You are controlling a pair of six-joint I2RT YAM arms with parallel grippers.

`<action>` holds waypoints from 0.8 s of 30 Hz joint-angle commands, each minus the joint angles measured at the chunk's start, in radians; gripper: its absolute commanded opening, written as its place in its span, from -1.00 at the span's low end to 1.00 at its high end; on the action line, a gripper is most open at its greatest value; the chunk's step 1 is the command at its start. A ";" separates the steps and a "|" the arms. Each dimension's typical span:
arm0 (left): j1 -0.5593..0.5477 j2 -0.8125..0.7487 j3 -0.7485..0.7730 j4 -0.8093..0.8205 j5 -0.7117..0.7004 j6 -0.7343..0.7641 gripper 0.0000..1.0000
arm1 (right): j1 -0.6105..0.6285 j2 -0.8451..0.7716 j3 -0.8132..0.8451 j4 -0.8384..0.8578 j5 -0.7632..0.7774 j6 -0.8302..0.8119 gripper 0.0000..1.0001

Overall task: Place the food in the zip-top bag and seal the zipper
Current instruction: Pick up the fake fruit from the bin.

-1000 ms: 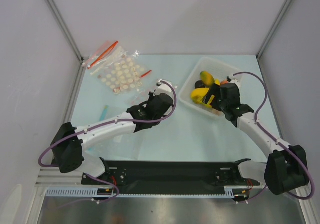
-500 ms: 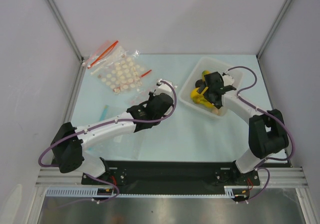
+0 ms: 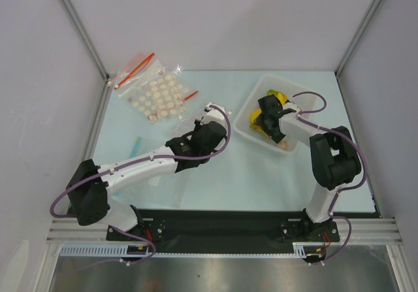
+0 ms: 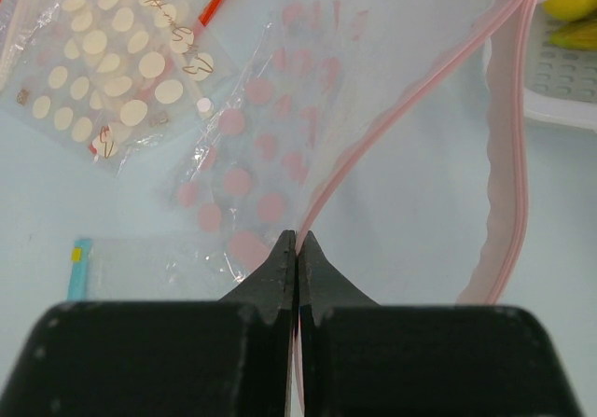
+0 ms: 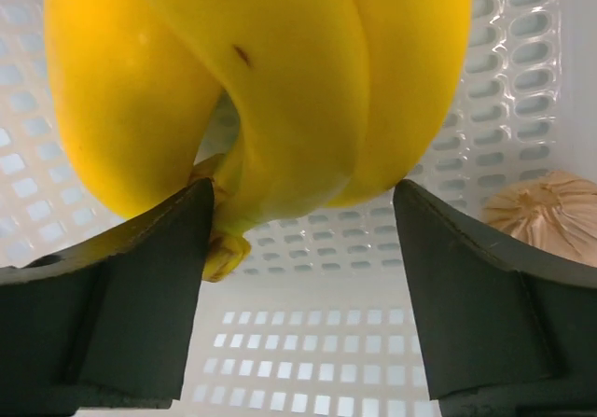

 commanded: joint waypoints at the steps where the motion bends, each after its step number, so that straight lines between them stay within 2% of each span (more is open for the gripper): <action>1: -0.004 -0.019 0.013 0.002 -0.010 -0.003 -1.00 | -0.005 0.004 0.008 0.017 0.035 0.004 0.57; 3: -0.004 -0.020 0.013 0.002 -0.007 -0.003 -0.99 | -0.020 -0.020 -0.009 0.030 0.037 -0.024 0.40; 4: -0.004 -0.022 0.015 0.003 -0.010 -0.001 -1.00 | -0.026 -0.051 -0.024 0.031 0.037 -0.034 0.17; 6: -0.003 -0.020 0.013 0.002 -0.007 -0.001 -0.99 | -0.037 -0.095 -0.037 0.036 0.040 -0.085 -0.09; 7: -0.004 -0.020 0.013 0.002 -0.007 -0.001 -0.99 | -0.037 -0.117 -0.043 0.042 0.041 -0.105 -0.33; 9: -0.004 -0.021 0.015 0.002 -0.009 -0.001 -0.99 | -0.037 -0.195 -0.067 0.056 0.043 -0.165 -0.50; 15: -0.004 -0.017 0.013 0.002 -0.012 0.001 -0.99 | -0.042 -0.405 -0.156 0.088 0.012 -0.258 -0.70; 16: -0.004 -0.016 0.013 0.002 -0.015 0.001 -0.99 | -0.046 -0.428 -0.172 0.103 -0.024 -0.289 -0.78; 21: -0.004 -0.010 0.016 0.002 -0.020 0.002 -0.99 | -0.052 -0.563 -0.276 0.241 -0.182 -0.407 -0.78; 24: -0.004 -0.008 0.018 0.000 -0.026 0.007 -0.99 | -0.048 -0.594 -0.298 0.248 -0.270 -0.447 -0.85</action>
